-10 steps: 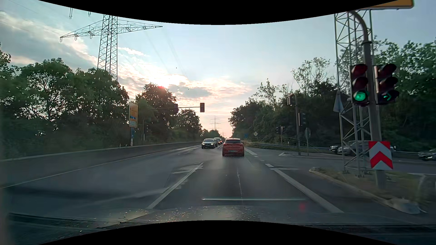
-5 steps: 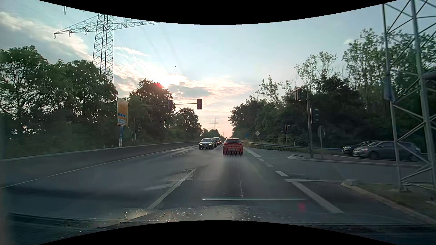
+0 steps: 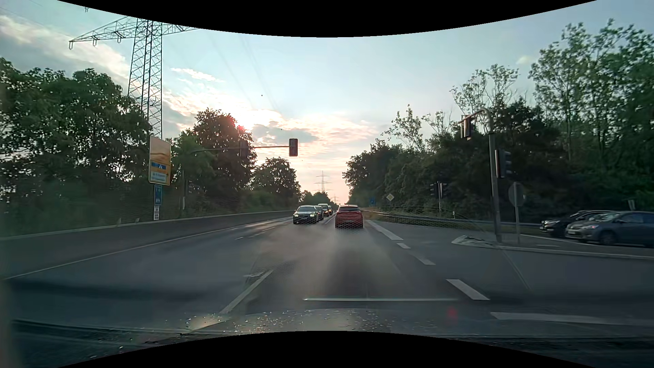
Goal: Follow the waypoints while adhering to traffic rules and regulations
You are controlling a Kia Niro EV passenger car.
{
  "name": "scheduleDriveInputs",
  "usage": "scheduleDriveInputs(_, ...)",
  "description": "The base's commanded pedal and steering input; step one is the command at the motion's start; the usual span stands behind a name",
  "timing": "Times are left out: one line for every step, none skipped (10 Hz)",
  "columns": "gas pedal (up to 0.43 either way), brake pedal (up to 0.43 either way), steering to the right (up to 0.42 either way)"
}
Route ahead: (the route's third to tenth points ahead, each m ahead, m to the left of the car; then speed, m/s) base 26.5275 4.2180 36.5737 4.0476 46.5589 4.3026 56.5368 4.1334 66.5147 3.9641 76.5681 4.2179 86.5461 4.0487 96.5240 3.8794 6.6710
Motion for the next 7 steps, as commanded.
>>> scheduleDriveInputs(0.37, 0.0, -0.006)
scheduleDriveInputs(0.37, 0.0, -0.006)
scheduleDriveInputs(0.37, 0.0, -0.006)
scheduleDriveInputs(0.37, 0.0, -0.006)
scheduleDriveInputs(0.37, 0.0, -0.006)
scheduleDriveInputs(0.37, 0.0, -0.006)
scheduleDriveInputs(0.37, 0.0, -0.006)
